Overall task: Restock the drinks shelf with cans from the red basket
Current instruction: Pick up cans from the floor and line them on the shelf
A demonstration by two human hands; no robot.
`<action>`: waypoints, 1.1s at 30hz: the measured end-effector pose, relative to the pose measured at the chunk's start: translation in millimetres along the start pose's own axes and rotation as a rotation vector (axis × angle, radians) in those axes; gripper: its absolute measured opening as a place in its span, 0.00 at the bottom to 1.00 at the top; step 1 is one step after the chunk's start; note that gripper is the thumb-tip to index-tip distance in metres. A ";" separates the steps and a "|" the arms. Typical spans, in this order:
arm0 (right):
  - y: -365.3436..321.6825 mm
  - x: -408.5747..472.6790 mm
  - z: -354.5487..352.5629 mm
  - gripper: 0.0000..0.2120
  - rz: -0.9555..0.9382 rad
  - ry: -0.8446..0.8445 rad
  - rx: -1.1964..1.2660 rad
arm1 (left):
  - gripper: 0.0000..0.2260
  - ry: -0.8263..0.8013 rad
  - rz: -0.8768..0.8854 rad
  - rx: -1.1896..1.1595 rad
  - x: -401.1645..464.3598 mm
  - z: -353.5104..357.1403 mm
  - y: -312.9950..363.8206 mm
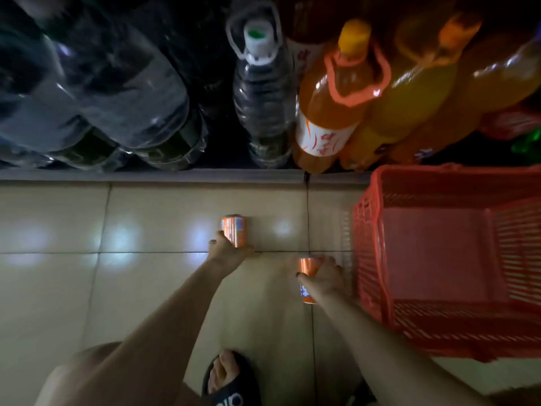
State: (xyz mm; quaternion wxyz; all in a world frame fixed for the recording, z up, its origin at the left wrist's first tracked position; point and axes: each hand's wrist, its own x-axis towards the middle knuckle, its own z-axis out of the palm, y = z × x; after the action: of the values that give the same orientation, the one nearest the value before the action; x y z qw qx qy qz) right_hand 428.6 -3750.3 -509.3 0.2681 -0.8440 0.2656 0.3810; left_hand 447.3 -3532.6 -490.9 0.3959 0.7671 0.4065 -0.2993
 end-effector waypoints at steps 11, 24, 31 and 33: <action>16.0 52.3 46.5 0.19 0.009 0.144 0.070 | 0.31 0.159 0.021 0.068 87.1 29.4 -45.5; -56.5 -44.1 -57.8 0.28 -0.222 0.130 0.401 | 0.26 -0.131 0.212 -0.274 -80.5 -39.3 49.7; -138.9 -248.4 -262.6 0.16 -0.481 0.276 0.592 | 0.31 -0.112 0.453 -0.337 -301.2 -165.2 185.5; -153.7 -312.3 -322.4 0.20 -0.570 0.320 0.619 | 0.28 -0.101 0.553 -0.323 -370.1 -204.2 223.5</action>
State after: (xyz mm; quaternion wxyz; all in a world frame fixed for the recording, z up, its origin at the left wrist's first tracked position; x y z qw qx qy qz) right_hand 512.8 -3775.4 -43.2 0.5580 -0.8117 0.1621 0.0592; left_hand 486.2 -3581.5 -16.9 0.5985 0.7599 0.2048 -0.1497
